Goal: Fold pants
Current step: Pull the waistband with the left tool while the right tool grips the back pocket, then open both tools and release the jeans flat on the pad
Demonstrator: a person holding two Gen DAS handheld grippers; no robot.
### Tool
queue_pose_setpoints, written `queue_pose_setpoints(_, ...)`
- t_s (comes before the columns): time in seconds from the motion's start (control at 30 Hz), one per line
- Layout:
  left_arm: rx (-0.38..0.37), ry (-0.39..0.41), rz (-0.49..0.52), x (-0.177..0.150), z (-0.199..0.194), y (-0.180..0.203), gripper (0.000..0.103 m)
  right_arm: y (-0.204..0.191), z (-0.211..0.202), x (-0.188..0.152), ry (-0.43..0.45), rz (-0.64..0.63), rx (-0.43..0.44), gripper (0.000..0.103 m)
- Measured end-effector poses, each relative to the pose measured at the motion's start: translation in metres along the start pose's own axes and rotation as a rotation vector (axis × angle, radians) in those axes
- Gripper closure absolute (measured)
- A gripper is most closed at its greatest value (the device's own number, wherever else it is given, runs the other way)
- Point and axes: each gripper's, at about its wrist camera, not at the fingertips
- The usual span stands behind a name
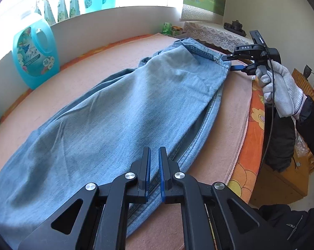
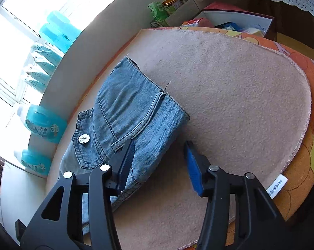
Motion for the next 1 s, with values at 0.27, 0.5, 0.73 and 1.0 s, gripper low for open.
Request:
queue_pose_setpoints(0.27,-0.005,-0.01,0.043,-0.006,-0.025,-0.01,0.084,-0.022,0.024,-0.005,-0.001,0.024,0.051,0.069)
queue_pose_setpoints(0.5,-0.011,-0.075,0.18,-0.017,0.004,0.015,0.081,-0.032,-0.004,-0.002,0.096,-0.005,0.024,0.093)
queue_pose_setpoints(0.73,-0.013,-0.054,0.203,-0.017,0.017,0.014,0.097,-0.073,-0.056,0.008,0.21,-0.138,-0.014,0.099)
queue_pose_setpoints(1.0,-0.122,-0.008,0.107,-0.009,-0.012,0.003,0.102,-0.071,-0.052,0.012,0.181,-0.204,-0.108,0.099)
Point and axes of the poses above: each gripper's, at about its wrist camera, not at the fingertips, and z roughly the way its jaws point, y to its right, x to its top, and after that the axes turned 14 degrees about y, right-handed
